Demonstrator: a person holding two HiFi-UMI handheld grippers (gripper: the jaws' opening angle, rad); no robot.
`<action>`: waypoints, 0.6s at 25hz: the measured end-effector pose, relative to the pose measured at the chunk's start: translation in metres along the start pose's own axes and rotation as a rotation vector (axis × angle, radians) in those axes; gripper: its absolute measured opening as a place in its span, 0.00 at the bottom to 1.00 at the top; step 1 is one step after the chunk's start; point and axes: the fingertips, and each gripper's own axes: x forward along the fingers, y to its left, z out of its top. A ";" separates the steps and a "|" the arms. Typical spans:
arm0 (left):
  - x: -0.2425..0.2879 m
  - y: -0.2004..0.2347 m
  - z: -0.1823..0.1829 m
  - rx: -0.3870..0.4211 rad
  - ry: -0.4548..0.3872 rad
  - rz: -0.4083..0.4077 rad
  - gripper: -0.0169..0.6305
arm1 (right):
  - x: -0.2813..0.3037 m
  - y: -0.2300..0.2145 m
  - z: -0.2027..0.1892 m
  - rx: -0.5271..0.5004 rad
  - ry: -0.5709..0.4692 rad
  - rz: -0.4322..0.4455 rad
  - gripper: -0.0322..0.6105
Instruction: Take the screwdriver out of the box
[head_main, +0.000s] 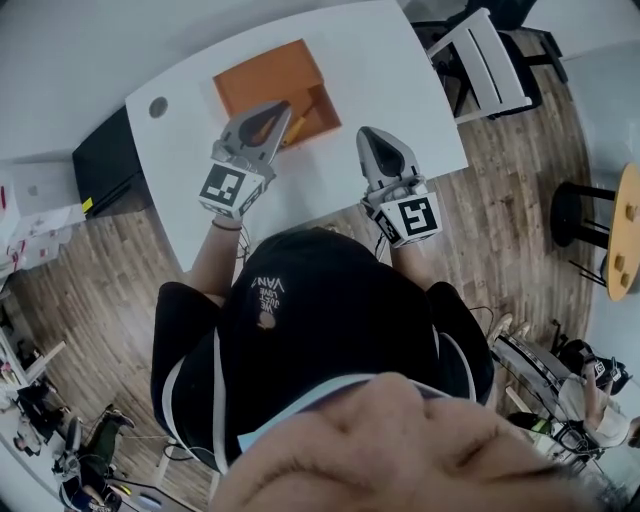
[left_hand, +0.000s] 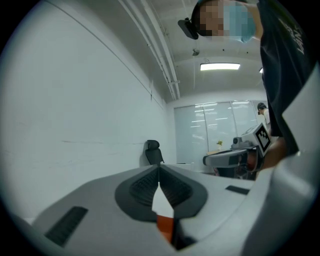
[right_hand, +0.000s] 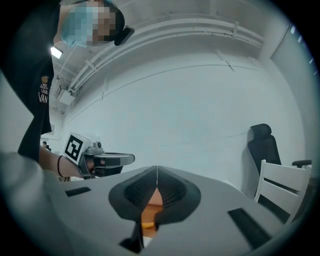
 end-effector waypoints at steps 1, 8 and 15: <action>0.003 0.003 -0.003 0.001 0.007 -0.007 0.05 | 0.001 -0.001 -0.001 0.002 0.008 -0.007 0.07; 0.033 0.014 -0.033 -0.027 0.083 -0.056 0.05 | 0.003 -0.009 -0.007 0.004 0.026 -0.041 0.07; 0.056 0.016 -0.079 -0.077 0.228 -0.108 0.05 | 0.007 -0.015 -0.012 0.012 0.047 -0.052 0.07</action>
